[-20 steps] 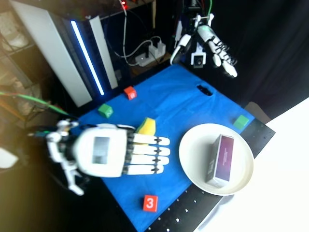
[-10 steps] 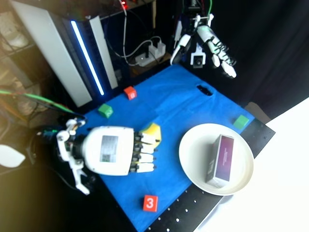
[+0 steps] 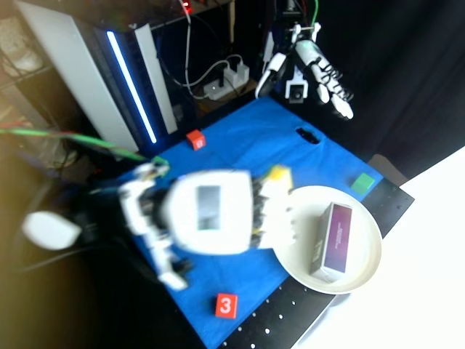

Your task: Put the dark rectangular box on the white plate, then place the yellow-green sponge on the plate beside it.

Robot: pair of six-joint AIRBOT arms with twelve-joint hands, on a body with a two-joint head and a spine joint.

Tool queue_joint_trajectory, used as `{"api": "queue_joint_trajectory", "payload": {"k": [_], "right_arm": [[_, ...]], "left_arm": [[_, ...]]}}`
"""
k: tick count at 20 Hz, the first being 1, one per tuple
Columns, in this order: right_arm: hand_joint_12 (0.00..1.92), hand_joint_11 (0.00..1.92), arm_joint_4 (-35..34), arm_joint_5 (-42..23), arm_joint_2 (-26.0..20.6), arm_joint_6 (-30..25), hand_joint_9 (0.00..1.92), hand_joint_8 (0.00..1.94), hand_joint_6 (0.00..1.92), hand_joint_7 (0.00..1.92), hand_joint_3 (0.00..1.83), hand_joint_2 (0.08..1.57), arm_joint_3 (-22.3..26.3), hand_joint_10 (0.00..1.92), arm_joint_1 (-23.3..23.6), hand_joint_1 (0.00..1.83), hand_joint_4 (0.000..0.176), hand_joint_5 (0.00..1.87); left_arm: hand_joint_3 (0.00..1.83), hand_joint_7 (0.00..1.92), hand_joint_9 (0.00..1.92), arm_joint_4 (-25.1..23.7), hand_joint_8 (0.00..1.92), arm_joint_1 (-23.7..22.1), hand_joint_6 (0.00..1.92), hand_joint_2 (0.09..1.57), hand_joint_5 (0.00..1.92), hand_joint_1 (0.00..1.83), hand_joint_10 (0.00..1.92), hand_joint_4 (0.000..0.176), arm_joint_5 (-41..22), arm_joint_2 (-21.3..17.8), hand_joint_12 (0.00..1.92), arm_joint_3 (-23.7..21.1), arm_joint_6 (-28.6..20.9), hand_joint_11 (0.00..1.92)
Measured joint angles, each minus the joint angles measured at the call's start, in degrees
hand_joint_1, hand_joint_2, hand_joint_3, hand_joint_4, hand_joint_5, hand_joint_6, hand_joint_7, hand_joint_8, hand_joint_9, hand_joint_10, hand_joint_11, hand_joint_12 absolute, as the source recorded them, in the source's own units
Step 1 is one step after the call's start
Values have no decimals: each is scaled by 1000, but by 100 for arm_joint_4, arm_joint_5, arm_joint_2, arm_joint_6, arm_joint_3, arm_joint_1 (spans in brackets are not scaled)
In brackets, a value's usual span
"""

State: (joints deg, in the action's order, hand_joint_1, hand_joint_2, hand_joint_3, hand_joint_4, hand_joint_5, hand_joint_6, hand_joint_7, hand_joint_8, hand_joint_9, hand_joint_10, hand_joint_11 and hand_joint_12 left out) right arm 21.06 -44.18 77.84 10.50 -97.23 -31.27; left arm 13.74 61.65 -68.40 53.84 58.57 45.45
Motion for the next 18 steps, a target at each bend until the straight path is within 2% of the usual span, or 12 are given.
{"api": "queue_joint_trajectory", "payload": {"k": [2,3,4,5,6,8,9,10,12,14,16,18], "right_arm": [[1249,611,42,199,197,2,945,717,1059,1113,0,1083,-188,647,140,1233,9,994],[1299,747,111,334,302,2,1049,711,1022,1157,0,1077,-289,670,212,1236,5,976],[1212,792,168,472,396,-2,1074,727,1018,1164,0,1077,-376,656,260,1240,0,961],[1312,745,236,588,490,0,1008,845,525,1091,4,1060,-466,655,289,1333,0,803],[1340,549,256,693,549,0,828,535,176,866,0,940,-518,604,293,1076,0,627],[1120,246,302,820,588,9,538,74,6,584,0,863,-560,263,293,862,92,249],[940,68,308,844,586,4,385,14,0,396,0,827,-560,102,293,779,142,50],[813,13,299,848,579,4,308,4,0,295,0,803,-560,40,293,765,169,9],[341,0,278,837,577,2,92,5,0,86,0,775,-560,12,293,718,176,0],[38,0,271,857,546,2,6,0,0,7,0,745,-481,2,293,744,176,0],[1,0,260,852,494,4,0,3,0,8,0,728,-280,0,293,725,176,0],[0,0,181,605,245,2,0,6,0,16,5,758,-15,0,267,731,176,0]], "left_arm": [[0,0,0,55,0,0,1,827,13,650,0,176,9,33,0,9,-20,0],[0,0,0,4,0,0,0,827,4,650,0,167,13,33,0,11,-33,0],[0,0,0,-22,0,0,0,824,2,630,0,165,13,33,0,11,-48,0],[0,0,0,-48,0,0,3,818,8,623,0,159,4,33,0,13,-55,0],[0,0,0,-63,0,0,0,819,1,630,0,160,9,33,0,11,-63,0],[0,0,0,-42,0,0,1,808,3,644,0,174,4,33,0,13,-66,0],[0,0,0,-17,0,0,0,805,2,615,0,166,4,33,7,13,-66,17],[0,0,0,-9,0,0,0,813,0,617,0,159,4,33,7,13,-68,14],[0,0,0,-44,0,2,0,812,0,604,0,161,2,33,11,13,-72,21],[3,0,0,-46,0,0,0,825,0,601,0,150,-4,33,7,11,-90,11],[0,0,0,-11,0,0,0,803,0,607,0,173,-22,33,0,11,-103,0],[0,0,0,-24,0,2,0,807,0,618,0,176,-98,33,0,11,-109,0]]}}
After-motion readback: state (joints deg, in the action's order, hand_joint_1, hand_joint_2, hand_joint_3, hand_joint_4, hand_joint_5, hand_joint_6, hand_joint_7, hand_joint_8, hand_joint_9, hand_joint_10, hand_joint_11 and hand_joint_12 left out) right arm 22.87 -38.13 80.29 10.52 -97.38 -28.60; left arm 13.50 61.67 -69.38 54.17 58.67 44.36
